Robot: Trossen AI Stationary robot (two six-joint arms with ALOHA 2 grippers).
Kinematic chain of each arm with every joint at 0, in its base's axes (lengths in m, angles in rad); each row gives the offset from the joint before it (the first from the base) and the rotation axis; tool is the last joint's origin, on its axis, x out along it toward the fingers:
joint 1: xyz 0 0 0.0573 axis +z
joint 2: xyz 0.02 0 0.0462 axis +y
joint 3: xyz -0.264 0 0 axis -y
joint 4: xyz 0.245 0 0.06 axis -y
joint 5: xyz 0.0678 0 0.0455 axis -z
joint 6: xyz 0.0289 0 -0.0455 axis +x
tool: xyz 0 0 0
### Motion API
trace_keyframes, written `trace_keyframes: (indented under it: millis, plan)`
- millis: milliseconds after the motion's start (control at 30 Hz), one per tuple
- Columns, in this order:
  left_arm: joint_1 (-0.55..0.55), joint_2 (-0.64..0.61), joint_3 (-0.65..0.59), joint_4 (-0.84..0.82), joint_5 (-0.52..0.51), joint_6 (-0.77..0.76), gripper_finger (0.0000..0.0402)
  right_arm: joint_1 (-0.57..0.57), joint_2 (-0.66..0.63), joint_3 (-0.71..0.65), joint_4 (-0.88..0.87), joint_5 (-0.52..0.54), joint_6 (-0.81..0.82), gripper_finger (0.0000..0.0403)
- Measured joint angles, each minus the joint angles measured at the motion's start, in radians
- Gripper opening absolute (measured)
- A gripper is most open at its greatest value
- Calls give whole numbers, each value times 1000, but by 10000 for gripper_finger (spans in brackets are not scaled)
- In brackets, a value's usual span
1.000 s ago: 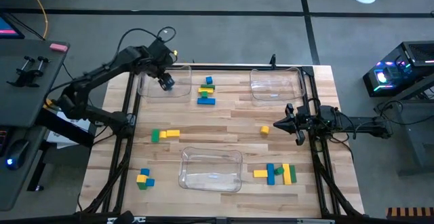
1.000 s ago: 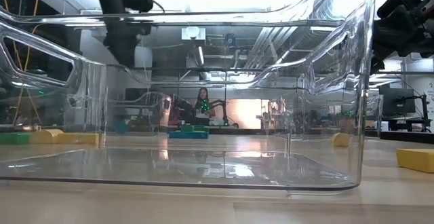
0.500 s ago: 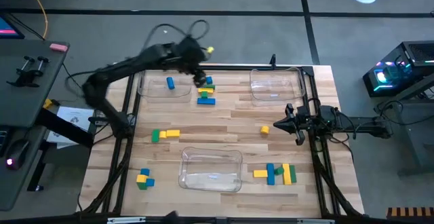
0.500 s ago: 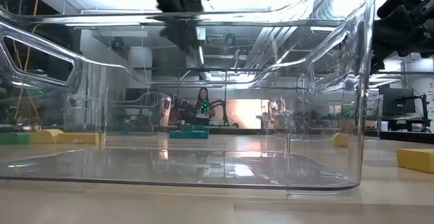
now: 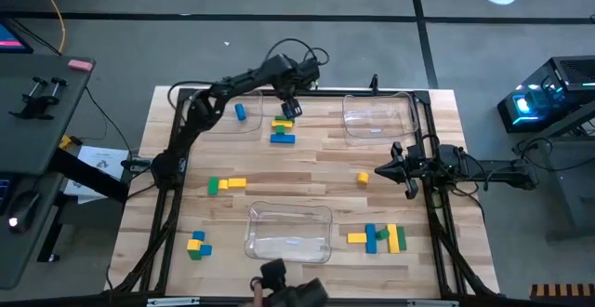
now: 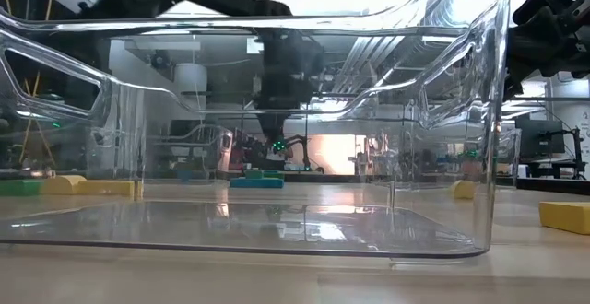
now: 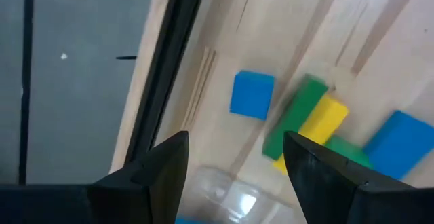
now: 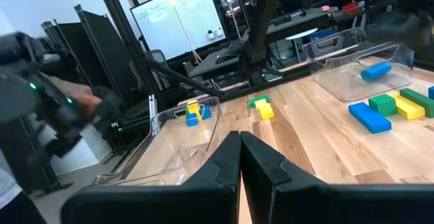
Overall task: Sort blocks
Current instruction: Put the blue block into the left transparent bin
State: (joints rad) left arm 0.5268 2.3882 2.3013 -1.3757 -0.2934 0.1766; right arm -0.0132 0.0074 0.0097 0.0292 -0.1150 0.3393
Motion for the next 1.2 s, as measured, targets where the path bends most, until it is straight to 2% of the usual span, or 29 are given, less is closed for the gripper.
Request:
trace_keyframes:
  millis: [300, 633, 767, 1067, 1200]
  plan:
    - [24, 79, 0, 11, 78, 10, 227, 0, 0, 0, 0, 0, 0, 5]
    - [58, 125, 0, 45, 82, 11, 227, 0, 0, 0, 0, 0, 0, 5]
    - [77, 136, 0, 47, 144, 11, 227, 0, 0, 0, 0, 0, 0, 5]
    - [82, 138, 0, 90, 138, 51, 226, 0, 0, 0, 0, 0, 0, 5]
    - [81, 138, -7, 94, 138, 52, 205, 0, 0, 0, 0, 0, 0, 5]
